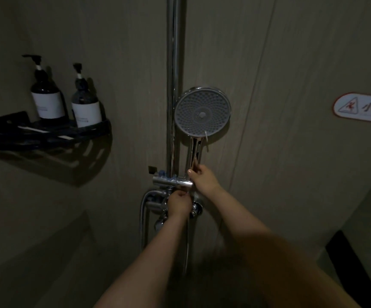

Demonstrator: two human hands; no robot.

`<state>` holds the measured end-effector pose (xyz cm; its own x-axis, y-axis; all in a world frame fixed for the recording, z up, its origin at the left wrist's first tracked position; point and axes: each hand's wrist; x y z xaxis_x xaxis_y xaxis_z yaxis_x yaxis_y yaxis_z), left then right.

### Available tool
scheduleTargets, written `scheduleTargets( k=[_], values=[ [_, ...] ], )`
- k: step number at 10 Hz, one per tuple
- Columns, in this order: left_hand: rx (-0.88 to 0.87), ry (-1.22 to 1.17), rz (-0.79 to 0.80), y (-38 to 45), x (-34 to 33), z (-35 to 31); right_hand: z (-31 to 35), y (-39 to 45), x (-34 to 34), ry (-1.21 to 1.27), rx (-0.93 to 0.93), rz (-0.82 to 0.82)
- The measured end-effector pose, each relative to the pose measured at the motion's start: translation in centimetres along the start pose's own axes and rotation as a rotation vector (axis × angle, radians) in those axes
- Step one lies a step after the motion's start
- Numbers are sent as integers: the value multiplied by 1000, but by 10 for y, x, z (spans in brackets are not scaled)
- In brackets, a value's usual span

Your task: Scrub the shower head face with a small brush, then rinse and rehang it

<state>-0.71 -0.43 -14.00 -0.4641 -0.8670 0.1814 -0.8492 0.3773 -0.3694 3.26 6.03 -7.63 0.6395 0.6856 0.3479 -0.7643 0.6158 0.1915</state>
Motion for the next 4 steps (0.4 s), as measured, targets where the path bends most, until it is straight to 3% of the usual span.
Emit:
scheduleTargets(
  k=[3, 4],
  values=[
    [-7, -76, 41, -23, 31, -15, -5, -17, -7, 15, -59, -108],
    [-12, -127, 63, -37, 36, -19, -8, -29, -6, 155, -150, -79]
  ],
)
Point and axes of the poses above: each hand's wrist, its own y-axis towards the middle knuckle, its own x-axis out of the back of the hand, z = x × y, and after that the axes turned 11 degrees about x, right-handed
